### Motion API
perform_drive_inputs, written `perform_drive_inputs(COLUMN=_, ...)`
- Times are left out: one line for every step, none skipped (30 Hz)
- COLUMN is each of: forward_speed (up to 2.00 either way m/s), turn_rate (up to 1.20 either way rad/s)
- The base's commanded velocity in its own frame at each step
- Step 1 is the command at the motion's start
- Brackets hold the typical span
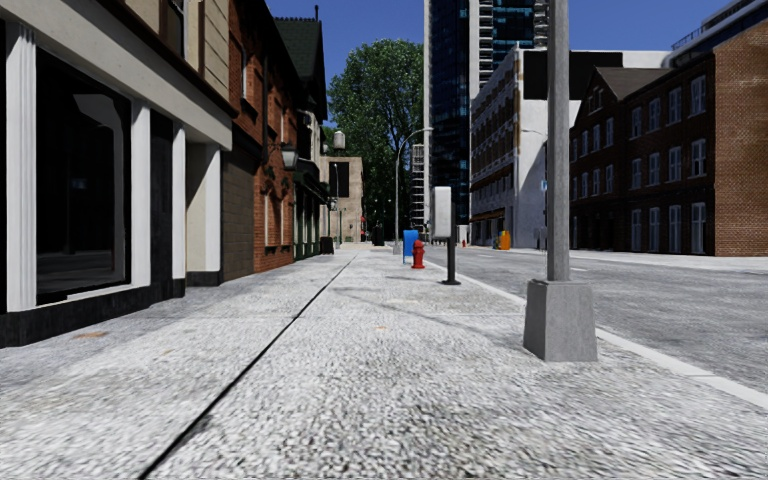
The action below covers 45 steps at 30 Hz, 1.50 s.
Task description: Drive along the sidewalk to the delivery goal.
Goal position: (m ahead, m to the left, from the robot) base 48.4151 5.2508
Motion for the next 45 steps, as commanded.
perform_drive_inputs(forward_speed=1.47, turn_rate=0.0)
perform_drive_inputs(forward_speed=1.47, turn_rate=0.0)
perform_drive_inputs(forward_speed=1.47, turn_rate=0.0)
perform_drive_inputs(forward_speed=1.47, turn_rate=0.0)
perform_drive_inputs(forward_speed=1.47, turn_rate=0.0)
perform_drive_inputs(forward_speed=1.47, turn_rate=0.0)
perform_drive_inputs(forward_speed=1.47, turn_rate=0.0)
perform_drive_inputs(forward_speed=1.47, turn_rate=0.0)
perform_drive_inputs(forward_speed=1.47, turn_rate=0.0)
perform_drive_inputs(forward_speed=1.47, turn_rate=0.0)
perform_drive_inputs(forward_speed=1.47, turn_rate=0.0)
perform_drive_inputs(forward_speed=1.47, turn_rate=0.0)
perform_drive_inputs(forward_speed=1.47, turn_rate=0.0)
perform_drive_inputs(forward_speed=1.47, turn_rate=0.0)
perform_drive_inputs(forward_speed=1.47, turn_rate=0.0)
perform_drive_inputs(forward_speed=1.47, turn_rate=0.0)
perform_drive_inputs(forward_speed=1.47, turn_rate=0.0)
perform_drive_inputs(forward_speed=1.47, turn_rate=0.0)
perform_drive_inputs(forward_speed=1.47, turn_rate=0.0)
perform_drive_inputs(forward_speed=1.47, turn_rate=0.0)
perform_drive_inputs(forward_speed=1.47, turn_rate=0.0)
perform_drive_inputs(forward_speed=1.47, turn_rate=0.0)
perform_drive_inputs(forward_speed=1.47, turn_rate=0.0)
perform_drive_inputs(forward_speed=1.47, turn_rate=0.0)
perform_drive_inputs(forward_speed=1.47, turn_rate=0.0)
perform_drive_inputs(forward_speed=1.47, turn_rate=0.0)
perform_drive_inputs(forward_speed=1.47, turn_rate=0.0)
perform_drive_inputs(forward_speed=1.47, turn_rate=0.0)
perform_drive_inputs(forward_speed=1.47, turn_rate=0.0)
perform_drive_inputs(forward_speed=1.47, turn_rate=0.0)
perform_drive_inputs(forward_speed=1.47, turn_rate=0.0)
perform_drive_inputs(forward_speed=1.47, turn_rate=0.0)
perform_drive_inputs(forward_speed=1.47, turn_rate=0.0)
perform_drive_inputs(forward_speed=1.47, turn_rate=0.0)
perform_drive_inputs(forward_speed=1.47, turn_rate=0.39)
perform_drive_inputs(forward_speed=1.47, turn_rate=0.68)
perform_drive_inputs(forward_speed=1.47, turn_rate=0.88)
perform_drive_inputs(forward_speed=1.47, turn_rate=0.88)
perform_drive_inputs(forward_speed=1.47, turn_rate=0.94)
perform_drive_inputs(forward_speed=1.47, turn_rate=0.9)
perform_drive_inputs(forward_speed=1.47, turn_rate=0.34)
perform_drive_inputs(forward_speed=1.47, turn_rate=0.13)
perform_drive_inputs(forward_speed=1.47, turn_rate=0.02)
perform_drive_inputs(forward_speed=1.47, turn_rate=0.0)
perform_drive_inputs(forward_speed=1.47, turn_rate=0.0)
